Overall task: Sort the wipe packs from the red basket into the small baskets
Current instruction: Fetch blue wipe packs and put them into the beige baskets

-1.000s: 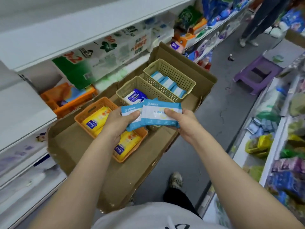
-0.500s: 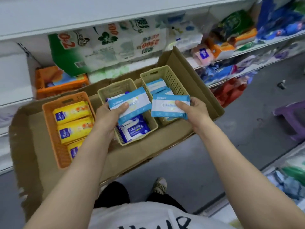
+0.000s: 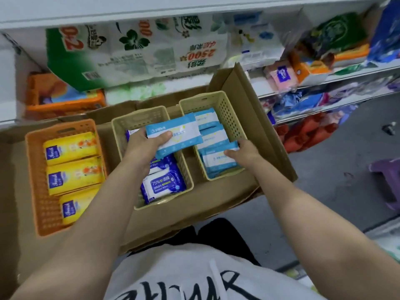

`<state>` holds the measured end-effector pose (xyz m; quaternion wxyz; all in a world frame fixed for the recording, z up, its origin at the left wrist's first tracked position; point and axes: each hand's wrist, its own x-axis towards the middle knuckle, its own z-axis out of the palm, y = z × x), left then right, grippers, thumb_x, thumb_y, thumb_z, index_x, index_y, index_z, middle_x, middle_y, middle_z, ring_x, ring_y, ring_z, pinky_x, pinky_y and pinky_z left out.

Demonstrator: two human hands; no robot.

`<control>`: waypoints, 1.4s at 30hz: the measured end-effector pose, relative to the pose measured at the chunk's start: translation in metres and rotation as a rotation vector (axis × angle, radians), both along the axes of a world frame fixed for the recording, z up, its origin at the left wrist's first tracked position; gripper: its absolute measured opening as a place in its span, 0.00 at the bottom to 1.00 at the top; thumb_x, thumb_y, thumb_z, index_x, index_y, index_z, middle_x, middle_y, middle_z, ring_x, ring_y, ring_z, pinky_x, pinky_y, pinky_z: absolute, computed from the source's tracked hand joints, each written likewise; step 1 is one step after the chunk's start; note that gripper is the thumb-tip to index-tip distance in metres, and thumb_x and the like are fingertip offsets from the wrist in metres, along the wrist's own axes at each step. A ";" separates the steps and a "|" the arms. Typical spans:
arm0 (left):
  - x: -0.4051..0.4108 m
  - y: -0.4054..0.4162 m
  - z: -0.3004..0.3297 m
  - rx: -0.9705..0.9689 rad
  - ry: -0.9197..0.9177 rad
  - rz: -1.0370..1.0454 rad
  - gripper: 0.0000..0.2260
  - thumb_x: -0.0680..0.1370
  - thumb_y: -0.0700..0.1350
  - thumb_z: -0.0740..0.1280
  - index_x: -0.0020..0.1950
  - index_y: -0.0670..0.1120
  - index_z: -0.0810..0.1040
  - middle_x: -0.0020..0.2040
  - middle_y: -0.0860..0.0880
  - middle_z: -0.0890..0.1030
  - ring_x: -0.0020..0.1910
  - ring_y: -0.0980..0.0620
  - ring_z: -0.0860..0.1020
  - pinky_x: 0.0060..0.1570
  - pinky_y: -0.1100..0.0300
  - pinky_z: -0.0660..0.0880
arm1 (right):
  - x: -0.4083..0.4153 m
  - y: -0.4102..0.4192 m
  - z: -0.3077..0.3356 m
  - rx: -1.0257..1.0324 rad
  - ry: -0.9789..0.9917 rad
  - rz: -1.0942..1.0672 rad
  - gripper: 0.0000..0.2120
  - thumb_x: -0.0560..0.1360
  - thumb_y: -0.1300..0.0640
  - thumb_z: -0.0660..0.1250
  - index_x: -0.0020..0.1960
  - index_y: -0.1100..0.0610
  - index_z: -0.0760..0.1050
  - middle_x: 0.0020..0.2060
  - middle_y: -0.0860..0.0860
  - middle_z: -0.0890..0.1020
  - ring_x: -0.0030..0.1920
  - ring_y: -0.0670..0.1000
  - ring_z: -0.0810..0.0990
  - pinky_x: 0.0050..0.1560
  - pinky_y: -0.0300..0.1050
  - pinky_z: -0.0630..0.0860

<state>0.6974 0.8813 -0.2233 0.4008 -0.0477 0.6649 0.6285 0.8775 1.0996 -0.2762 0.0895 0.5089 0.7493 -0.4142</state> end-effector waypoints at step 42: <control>0.006 0.117 -0.070 -0.597 0.205 -0.025 0.15 0.73 0.47 0.75 0.59 0.47 0.82 0.55 0.48 0.84 0.54 0.48 0.82 0.55 0.48 0.80 | -0.153 0.116 -0.019 -0.067 0.050 0.384 0.17 0.74 0.54 0.74 0.61 0.54 0.76 0.53 0.51 0.78 0.47 0.49 0.78 0.41 0.40 0.75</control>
